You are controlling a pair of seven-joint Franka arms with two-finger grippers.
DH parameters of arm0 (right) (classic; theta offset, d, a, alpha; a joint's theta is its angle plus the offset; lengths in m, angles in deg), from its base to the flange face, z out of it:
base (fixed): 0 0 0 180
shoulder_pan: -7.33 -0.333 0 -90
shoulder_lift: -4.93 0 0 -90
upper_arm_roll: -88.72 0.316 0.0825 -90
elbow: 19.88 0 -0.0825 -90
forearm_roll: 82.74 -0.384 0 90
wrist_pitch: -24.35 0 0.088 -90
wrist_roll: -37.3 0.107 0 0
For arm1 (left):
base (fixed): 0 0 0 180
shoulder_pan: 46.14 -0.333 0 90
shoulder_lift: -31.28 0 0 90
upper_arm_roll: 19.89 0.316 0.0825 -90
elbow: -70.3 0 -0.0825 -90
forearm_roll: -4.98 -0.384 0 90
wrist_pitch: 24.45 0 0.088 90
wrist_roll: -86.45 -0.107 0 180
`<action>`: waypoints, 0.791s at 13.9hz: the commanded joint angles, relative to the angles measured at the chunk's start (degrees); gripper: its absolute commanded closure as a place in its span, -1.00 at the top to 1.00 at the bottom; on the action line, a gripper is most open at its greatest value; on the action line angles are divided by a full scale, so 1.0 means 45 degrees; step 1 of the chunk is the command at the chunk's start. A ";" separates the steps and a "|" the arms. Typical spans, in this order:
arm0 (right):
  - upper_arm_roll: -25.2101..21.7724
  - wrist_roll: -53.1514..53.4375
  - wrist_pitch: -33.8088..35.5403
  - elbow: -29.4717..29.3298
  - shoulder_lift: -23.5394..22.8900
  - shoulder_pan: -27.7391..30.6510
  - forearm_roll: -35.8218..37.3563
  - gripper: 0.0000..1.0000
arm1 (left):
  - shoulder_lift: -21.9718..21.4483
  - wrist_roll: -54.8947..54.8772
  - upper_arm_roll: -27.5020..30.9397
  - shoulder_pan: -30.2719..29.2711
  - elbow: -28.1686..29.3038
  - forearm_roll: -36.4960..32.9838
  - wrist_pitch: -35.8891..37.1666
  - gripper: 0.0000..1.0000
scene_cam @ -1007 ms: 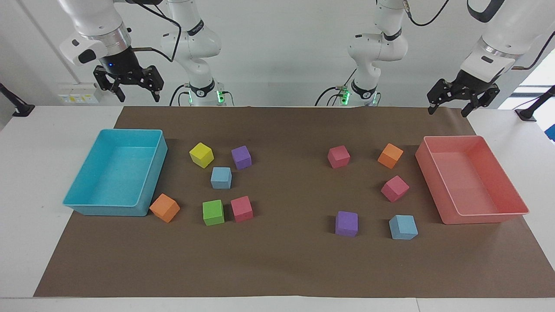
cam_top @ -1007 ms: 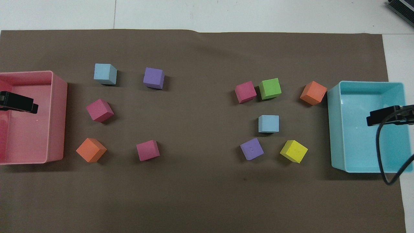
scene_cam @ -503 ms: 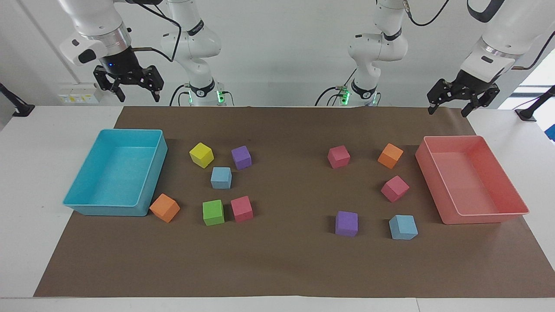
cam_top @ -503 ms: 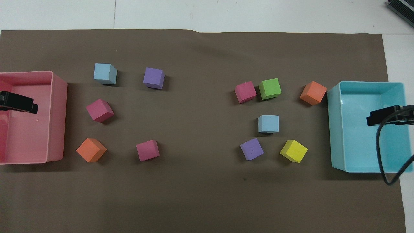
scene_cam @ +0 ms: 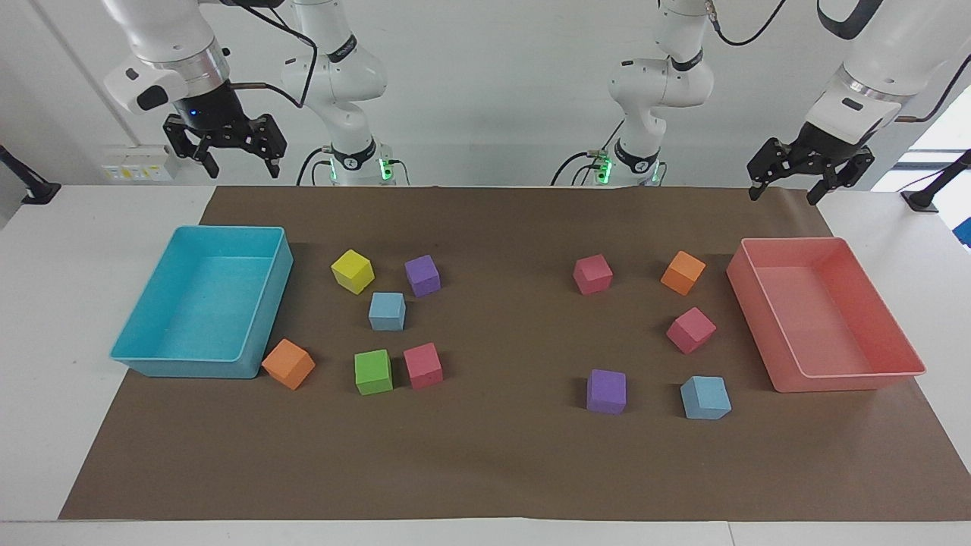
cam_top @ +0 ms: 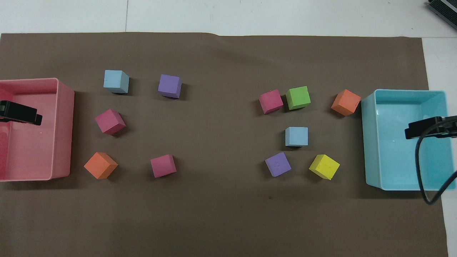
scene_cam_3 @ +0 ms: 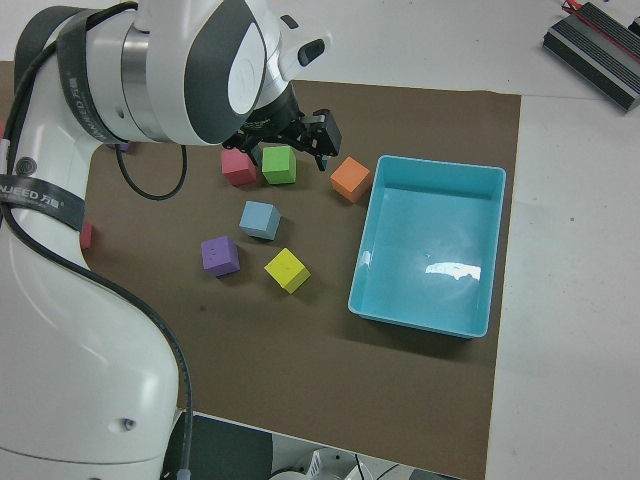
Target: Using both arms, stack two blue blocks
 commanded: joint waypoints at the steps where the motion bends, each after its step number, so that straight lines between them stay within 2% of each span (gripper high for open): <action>1: 0.0040 0.0053 -0.0002 0.0269 0.0259 0.0040 -0.0060 1.00 | -0.0344 0.0088 -0.0105 -0.0128 0.0356 0.0044 0.0062 1.00; 11: 0.0040 0.0014 -0.0002 0.0522 0.0434 0.0040 -0.0060 1.00 | -0.0344 0.0088 -0.0105 -0.0128 0.0356 0.0044 0.0062 1.00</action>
